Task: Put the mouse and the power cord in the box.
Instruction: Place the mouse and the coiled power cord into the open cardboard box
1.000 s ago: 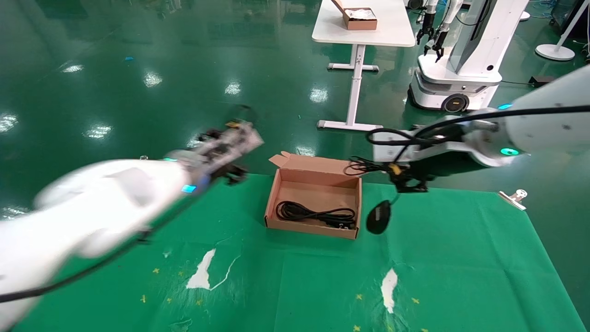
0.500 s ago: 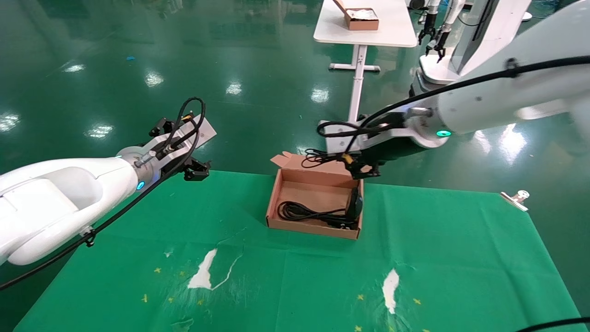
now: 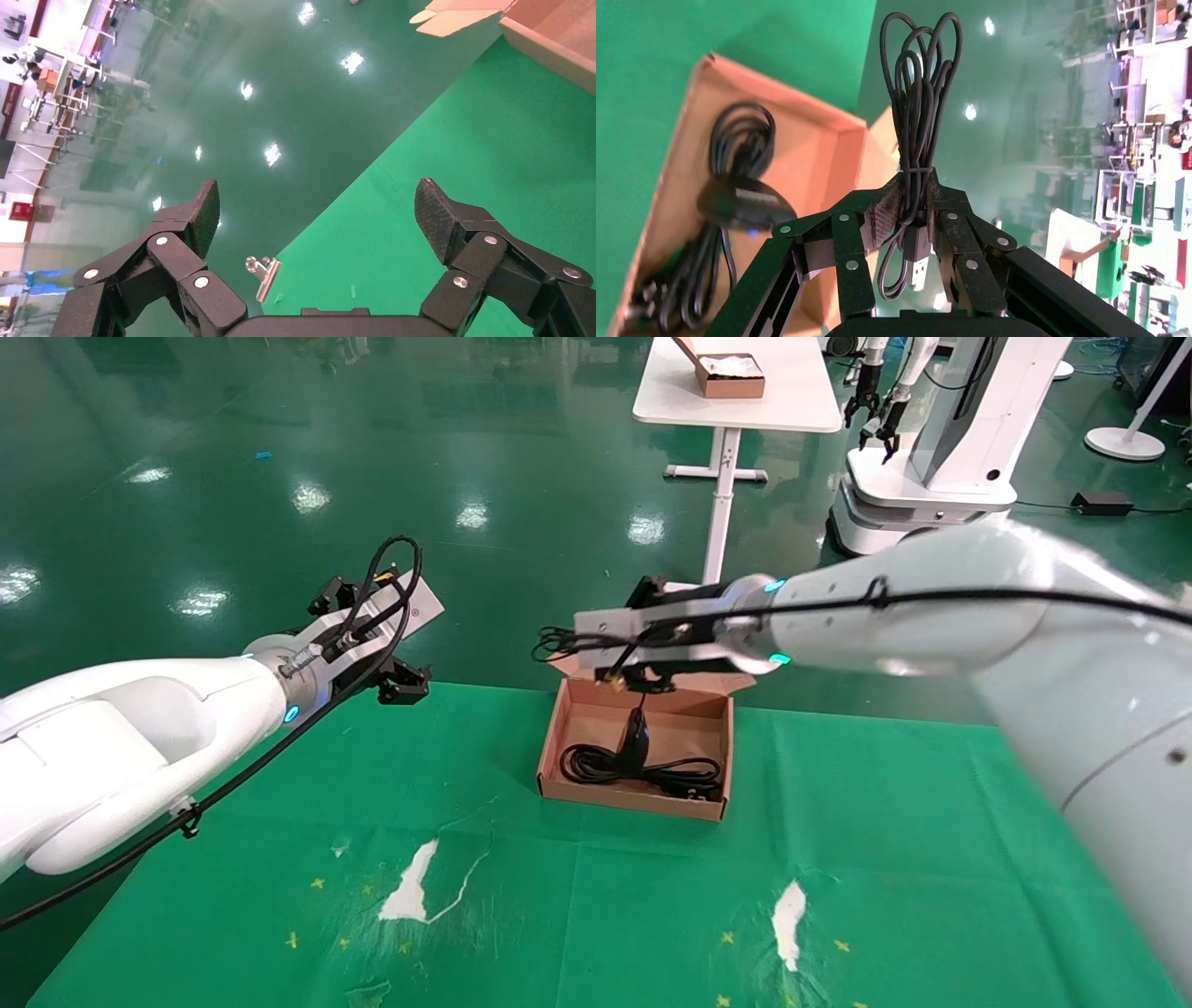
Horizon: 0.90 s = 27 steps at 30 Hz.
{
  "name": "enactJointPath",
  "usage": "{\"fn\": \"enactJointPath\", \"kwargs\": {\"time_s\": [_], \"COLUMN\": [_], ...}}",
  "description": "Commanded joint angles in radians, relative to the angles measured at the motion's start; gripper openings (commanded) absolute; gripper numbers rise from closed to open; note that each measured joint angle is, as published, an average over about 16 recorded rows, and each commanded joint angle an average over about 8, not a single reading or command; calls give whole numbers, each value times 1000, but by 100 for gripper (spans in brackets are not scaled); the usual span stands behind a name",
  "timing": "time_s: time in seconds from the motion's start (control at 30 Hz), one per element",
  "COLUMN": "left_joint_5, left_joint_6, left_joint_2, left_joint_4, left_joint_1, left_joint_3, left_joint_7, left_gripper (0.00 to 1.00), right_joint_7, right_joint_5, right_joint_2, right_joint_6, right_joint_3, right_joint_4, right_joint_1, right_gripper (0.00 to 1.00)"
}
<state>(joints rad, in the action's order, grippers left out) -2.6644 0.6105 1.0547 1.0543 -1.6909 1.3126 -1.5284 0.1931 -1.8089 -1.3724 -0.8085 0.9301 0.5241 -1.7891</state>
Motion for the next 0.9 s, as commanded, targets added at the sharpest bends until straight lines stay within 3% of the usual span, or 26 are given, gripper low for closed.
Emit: {"fn": "enactJointPath", "kwargs": {"time_s": [0.03,0.17,0.2,0.43,0.47,0.9], "left_joint_5": [0,-1,-1,-1,-1,-1], "left_joint_6": [0,0,0,1,1,1], "left_joint_2": [0,0,0,-1,-2,-1], "left_joint_4": [0,1,1,1,1,1], "left_joint_1": [0,0,0,0,0,1], "left_joint_3": [0,0,0,-1,-1,-1], "left_joint_7": [0,-1,-1,-1,-1,-1], "left_gripper": [100,100,100,100,100,100], "right_joint_7": [0,-13,-18,-42,-43,-40], "right_joint_5": [35,61,64,77,78,74], "right_joint_2": [0,3,4,3,3,4], "right_joint_6": [45,82,91,144,148,137], "right_joint_3": [34,94,106,158,161,151], "right_joint_4": [11,-33,-47,-112,-115,-106], "right_joint_1": [23,49,52,68,69,65], "right_gripper": [0,0,4,91,99,100]}}
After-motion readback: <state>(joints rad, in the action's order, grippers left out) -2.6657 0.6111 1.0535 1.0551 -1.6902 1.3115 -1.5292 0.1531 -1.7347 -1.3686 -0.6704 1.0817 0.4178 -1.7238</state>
